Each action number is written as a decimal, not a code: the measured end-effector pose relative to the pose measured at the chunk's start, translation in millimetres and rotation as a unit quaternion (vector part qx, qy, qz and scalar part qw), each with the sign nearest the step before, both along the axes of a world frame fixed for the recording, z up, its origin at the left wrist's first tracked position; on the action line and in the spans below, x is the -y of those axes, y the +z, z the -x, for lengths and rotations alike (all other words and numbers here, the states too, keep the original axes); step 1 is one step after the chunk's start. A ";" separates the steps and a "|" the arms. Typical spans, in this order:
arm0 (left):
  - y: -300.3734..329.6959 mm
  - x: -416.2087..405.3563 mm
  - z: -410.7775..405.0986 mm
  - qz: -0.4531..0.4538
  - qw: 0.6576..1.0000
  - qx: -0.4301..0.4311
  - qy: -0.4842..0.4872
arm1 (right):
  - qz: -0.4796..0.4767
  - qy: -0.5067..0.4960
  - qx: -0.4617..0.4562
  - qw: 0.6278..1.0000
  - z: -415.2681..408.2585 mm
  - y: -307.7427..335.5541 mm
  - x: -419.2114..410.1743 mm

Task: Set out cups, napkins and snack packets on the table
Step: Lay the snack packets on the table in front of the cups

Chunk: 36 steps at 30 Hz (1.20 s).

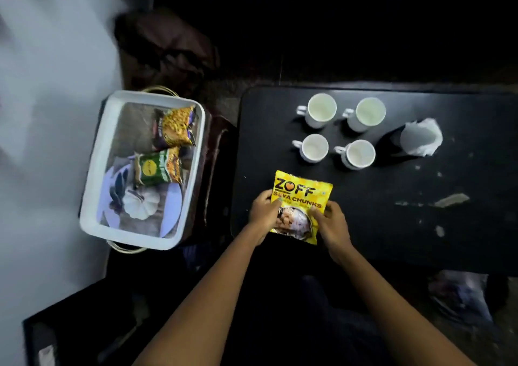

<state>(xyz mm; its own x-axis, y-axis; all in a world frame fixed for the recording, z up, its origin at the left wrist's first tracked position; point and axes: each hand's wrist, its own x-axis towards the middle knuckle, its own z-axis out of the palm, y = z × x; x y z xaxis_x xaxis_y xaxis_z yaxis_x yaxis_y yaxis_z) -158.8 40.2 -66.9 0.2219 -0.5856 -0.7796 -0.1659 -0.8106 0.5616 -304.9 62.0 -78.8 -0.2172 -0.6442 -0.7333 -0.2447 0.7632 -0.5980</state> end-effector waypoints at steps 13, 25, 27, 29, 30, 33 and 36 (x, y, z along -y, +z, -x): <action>-102.2 -33.2 18.2 0.219 0.761 0.305 -0.529 | 0.190 0.393 -0.296 0.850 -14.6 -85.0 -23.6; -123.2 -40.3 16.6 0.252 0.757 0.305 -0.520 | 0.205 0.415 -0.313 0.830 -5.1 -111.9 -30.7; -120.7 -40.1 17.4 0.233 0.746 0.317 -0.537 | 0.183 0.424 -0.319 0.828 -6.1 -106.8 -30.1; -116.3 -40.4 18.7 0.213 0.741 0.318 -0.552 | 0.161 0.431 -0.324 0.826 -6.2 -98.8 -29.7; -112.4 -41.7 17.8 0.210 0.742 0.316 -0.553 | 0.156 0.432 -0.325 0.827 -6.7 -93.1 -29.3; -93.6 -36.8 9.2 0.219 0.759 0.309 -0.529 | 0.168 0.418 -0.320 0.833 -11.7 -73.9 -21.7; -71.0 -30.7 -9.5 0.249 0.803 0.302 -0.449 | 0.219 0.424 -0.290 0.830 -32.2 -51.8 -7.3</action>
